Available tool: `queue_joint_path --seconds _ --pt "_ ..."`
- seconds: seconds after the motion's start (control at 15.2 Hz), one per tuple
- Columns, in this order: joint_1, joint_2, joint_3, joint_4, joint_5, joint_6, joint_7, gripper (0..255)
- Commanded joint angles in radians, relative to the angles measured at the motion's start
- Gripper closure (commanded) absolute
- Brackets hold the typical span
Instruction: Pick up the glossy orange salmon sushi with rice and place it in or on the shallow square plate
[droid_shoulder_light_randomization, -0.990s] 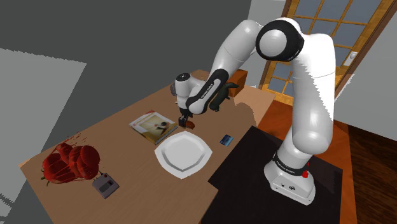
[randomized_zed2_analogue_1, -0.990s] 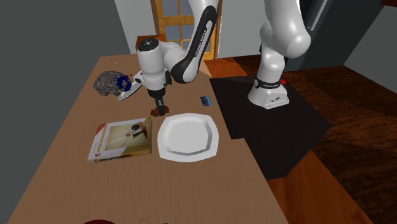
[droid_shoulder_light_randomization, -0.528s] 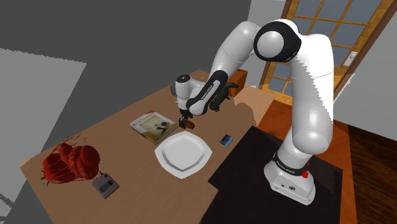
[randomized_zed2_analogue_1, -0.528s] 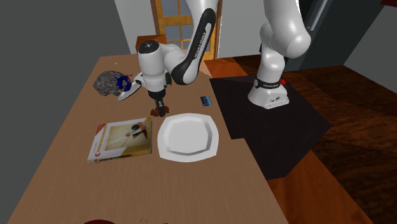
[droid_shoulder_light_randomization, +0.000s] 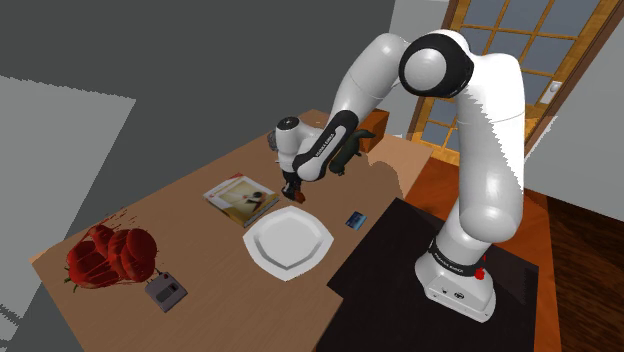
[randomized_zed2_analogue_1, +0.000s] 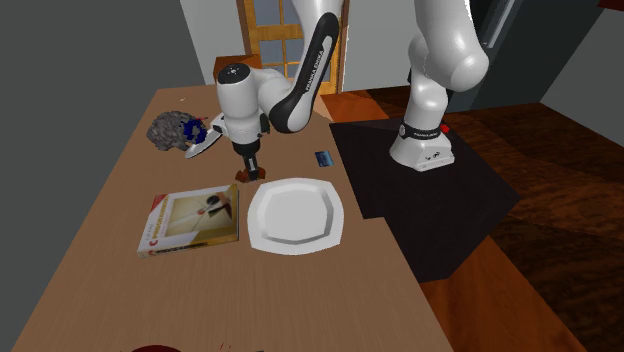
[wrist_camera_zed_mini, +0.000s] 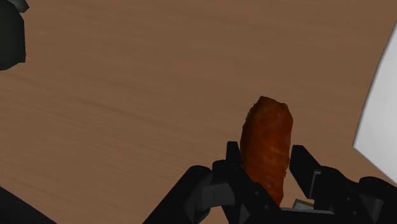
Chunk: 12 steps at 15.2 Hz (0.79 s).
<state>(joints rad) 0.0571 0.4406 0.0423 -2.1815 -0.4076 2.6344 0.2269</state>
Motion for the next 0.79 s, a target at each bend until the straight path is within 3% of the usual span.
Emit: queue_joint_path --seconds 0.0,0.73 --pt "0.000 0.002 0.000 0.000 0.000 0.000 0.000 255" --pt "-0.017 -0.093 0.026 -0.012 0.043 -0.080 -0.044 255"
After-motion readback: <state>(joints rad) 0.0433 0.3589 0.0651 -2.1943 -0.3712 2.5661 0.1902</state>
